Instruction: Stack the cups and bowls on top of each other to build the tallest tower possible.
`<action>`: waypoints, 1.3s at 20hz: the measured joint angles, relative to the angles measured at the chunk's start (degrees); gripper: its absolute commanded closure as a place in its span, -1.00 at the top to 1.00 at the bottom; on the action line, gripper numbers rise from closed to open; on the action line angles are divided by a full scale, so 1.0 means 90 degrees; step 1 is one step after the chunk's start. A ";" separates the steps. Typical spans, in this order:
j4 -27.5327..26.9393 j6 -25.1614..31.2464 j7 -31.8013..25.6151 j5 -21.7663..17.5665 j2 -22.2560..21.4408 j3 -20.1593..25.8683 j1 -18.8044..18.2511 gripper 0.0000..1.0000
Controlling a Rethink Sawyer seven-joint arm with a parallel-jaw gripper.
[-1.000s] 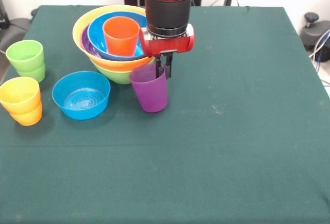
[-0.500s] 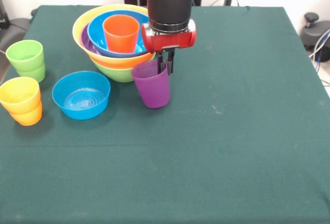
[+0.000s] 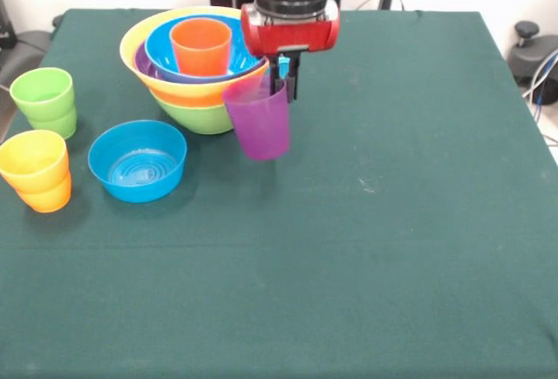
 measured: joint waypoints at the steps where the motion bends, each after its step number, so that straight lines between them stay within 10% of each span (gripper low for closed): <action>1: 0.0012 0.0000 0.0000 0.0023 -0.0047 0.0000 0.0007 -1.00; 26: 0.0209 0.0209 0.0000 0.0684 -0.0906 -0.0001 0.0156 -1.00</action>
